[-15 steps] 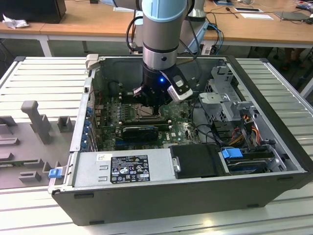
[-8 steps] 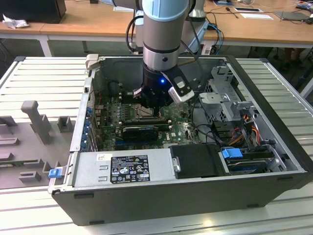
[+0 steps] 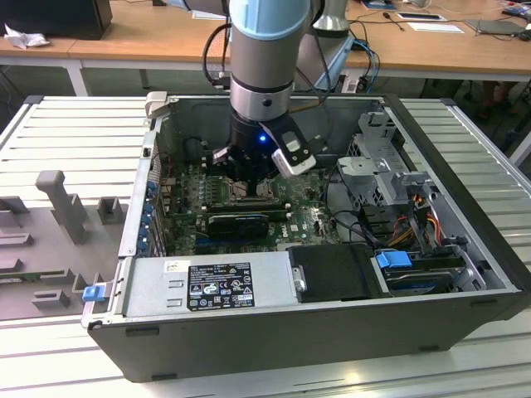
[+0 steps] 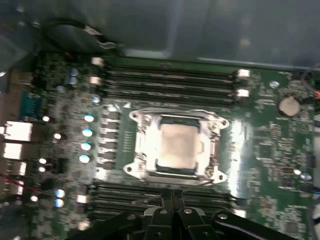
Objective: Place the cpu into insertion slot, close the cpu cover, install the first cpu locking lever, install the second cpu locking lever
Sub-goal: 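Install the second cpu locking lever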
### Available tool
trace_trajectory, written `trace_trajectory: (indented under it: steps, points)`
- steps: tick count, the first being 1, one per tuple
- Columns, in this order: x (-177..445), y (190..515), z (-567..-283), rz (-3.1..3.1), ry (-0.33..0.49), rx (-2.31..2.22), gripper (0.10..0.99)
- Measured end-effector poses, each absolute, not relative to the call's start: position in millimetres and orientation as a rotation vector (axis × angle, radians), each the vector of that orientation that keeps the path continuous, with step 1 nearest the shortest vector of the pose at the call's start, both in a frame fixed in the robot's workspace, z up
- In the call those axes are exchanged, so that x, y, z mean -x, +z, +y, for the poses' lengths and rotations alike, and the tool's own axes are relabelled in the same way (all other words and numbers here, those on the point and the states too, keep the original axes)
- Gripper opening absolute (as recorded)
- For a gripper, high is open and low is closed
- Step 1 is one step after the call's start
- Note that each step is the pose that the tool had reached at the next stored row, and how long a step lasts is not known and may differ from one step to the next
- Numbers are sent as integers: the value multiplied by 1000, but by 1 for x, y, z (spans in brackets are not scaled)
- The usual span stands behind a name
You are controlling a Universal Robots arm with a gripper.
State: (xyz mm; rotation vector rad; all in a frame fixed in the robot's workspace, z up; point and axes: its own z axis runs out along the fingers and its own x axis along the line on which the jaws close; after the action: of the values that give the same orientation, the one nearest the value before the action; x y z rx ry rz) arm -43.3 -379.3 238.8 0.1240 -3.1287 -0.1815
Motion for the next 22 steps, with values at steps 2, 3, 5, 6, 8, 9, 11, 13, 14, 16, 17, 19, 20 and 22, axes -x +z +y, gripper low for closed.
trace_trajectory:
  steps: [2, 3, 5, 6, 8, 9, 11, 13, 14, 16, 17, 19, 20, 22]
  points:
    - [51, 236, -379, -3128, -192, -131, 106]
    - [55, 233, -379, -3127, -197, -140, 106]
    - [57, 229, -380, -3126, -198, -146, 106]
    - [58, 225, -380, -3126, -198, -148, 106]
    - [59, 221, -380, -3126, -198, -149, 106]
    - [59, 218, -380, -3126, -198, -149, 106]
    - [59, 216, -380, -3125, -210, -149, 106]
    - [60, 215, -386, -3123, -269, -149, 106]
    - [60, 215, -388, -3122, -285, -149, 106]
    - [64, 214, -391, -3119, -329, -149, 106]
    - [66, 214, -392, -3118, -345, -149, 106]
    - [69, 213, -394, -3116, -375, -149, 106]
    - [70, 212, -394, -3115, -382, -150, 106]
    - [71, 209, -394, -3115, -390, -150, 106]
